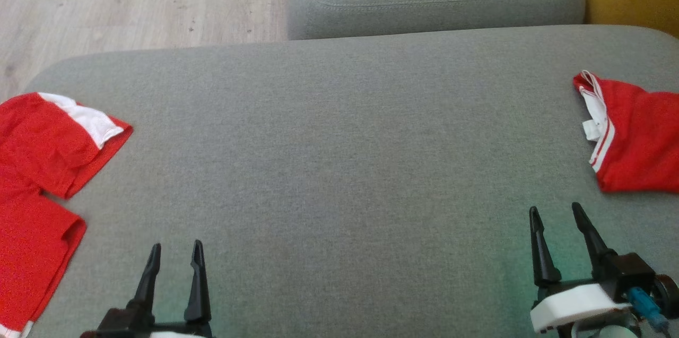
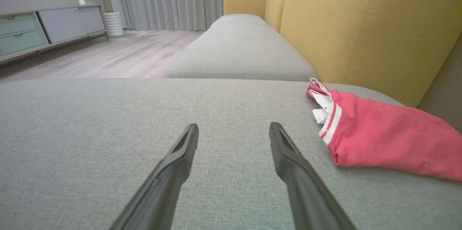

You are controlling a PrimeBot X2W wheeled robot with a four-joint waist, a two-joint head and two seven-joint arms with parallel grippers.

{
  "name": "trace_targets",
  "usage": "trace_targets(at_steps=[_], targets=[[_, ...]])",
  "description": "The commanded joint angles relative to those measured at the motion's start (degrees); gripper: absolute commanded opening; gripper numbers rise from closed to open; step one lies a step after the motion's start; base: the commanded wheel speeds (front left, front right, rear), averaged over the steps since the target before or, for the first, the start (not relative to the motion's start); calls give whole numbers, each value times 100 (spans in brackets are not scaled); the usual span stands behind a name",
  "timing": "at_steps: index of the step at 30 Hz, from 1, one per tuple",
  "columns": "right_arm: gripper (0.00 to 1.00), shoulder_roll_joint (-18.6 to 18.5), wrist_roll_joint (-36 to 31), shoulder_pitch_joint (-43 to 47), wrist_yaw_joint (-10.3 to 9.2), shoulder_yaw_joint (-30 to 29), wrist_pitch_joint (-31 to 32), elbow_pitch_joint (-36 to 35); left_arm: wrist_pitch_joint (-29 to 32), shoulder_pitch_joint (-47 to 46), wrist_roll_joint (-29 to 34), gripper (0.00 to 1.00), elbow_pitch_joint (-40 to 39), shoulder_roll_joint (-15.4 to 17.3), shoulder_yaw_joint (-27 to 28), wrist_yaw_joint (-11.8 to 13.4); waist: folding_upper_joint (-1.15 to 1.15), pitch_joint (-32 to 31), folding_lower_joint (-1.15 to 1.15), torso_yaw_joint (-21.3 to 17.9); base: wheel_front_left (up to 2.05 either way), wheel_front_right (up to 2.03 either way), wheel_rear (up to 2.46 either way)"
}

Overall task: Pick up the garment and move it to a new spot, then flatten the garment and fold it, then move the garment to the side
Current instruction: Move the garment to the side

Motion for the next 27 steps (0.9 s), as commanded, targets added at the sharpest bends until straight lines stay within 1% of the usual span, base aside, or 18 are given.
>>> trace_targets(at_steps=[1,9,27], targets=[[100,-46,25,-123,-5,131,-62,-245,-55,-80,-25,100,-96,-2,118,6,0,-1,0,33,0,0,0],[100,-38,167,16,-5,145,-63,-246,-55,-59,1,100,24,-2,81,-10,0,-56,0,85,0,0,0],[100,-36,313,48,-5,288,-63,-148,-55,-46,48,100,106,-3,122,-63,0,-202,0,1,0,0,0]])
